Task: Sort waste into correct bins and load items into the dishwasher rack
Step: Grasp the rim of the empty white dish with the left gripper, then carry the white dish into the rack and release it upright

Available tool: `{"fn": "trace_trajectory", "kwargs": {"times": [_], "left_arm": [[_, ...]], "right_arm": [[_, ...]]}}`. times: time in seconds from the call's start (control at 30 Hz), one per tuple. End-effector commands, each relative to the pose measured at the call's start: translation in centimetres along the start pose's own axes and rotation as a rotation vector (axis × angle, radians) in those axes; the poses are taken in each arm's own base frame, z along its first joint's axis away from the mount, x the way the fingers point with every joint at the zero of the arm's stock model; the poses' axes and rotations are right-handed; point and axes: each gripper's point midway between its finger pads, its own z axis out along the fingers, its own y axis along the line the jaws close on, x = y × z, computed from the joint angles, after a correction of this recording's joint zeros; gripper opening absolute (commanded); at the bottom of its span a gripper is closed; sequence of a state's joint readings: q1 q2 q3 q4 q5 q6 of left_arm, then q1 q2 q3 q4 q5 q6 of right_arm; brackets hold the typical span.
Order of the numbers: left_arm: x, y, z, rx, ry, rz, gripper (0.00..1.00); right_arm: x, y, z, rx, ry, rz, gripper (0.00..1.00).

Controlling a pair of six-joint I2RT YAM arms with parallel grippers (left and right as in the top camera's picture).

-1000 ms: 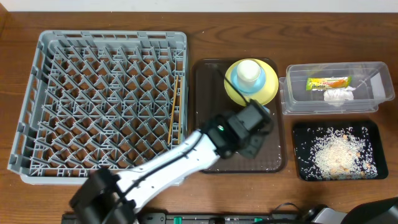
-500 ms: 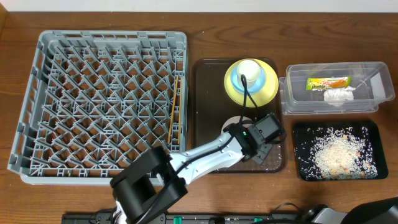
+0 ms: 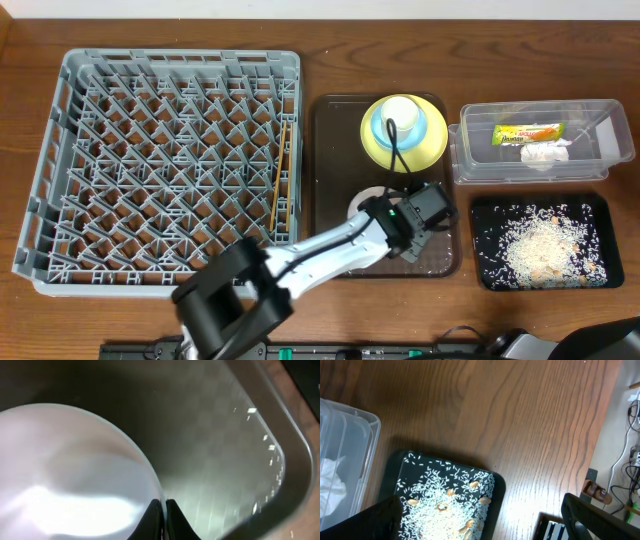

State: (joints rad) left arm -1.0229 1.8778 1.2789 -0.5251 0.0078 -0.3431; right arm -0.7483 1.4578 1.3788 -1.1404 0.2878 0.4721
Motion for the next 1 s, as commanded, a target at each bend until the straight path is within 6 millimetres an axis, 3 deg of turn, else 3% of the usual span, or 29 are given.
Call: {"fn": "trace_trajectory", "kwargs": {"times": [0.0,0.13,0.27,0.37,0.47,0.63,0.73,0.87,0.97], "left_arm": [[-3.7,1.6,-5.2,0.037,-0.112,-0.079,0.06],[-6.9,4.1,-11.6,0.225,-0.217,-0.195,0.06],[-10.2,8.0,-18.9,0.569,-0.349,-0.314,0.06],[-12.1,12.2,-23.3,0.821,-0.447,-0.37,0.06],[-13.2,18.1,-25.5,0.949,-0.531,-0.438,0.07],[-14.8,25.9,-24.6,1.076,-0.57,-0.574,0.07],[-15.4,29.7,-22.3,1.12,-0.579,-0.658,0.08],[-15.0,33.1,-18.6,1.154,-0.562,-0.761,0.08],[-14.4,34.2,-15.3,1.165,-0.519,-0.83,0.08]], "right_arm": [[-0.1,-0.4,-0.1,0.009,-0.008,0.027,0.99],[-0.1,-0.4,-0.1,0.009,-0.009,0.027,0.99],[-0.1,-0.4,-0.1,0.009,-0.009,0.027,0.99],[-0.1,-0.4,-0.1,0.009,-0.009,0.027,0.99],[-0.1,-0.4,-0.1,0.009,-0.009,0.027,0.99],[-0.1,-0.4,-0.1,0.009,-0.009,0.027,0.99],[-0.1,-0.4,-0.1,0.009,-0.008,0.027,0.99],[-0.1,-0.4,-0.1,0.01,-0.008,0.027,0.99],[-0.1,-0.4,-0.1,0.009,-0.009,0.027,0.99]]}}
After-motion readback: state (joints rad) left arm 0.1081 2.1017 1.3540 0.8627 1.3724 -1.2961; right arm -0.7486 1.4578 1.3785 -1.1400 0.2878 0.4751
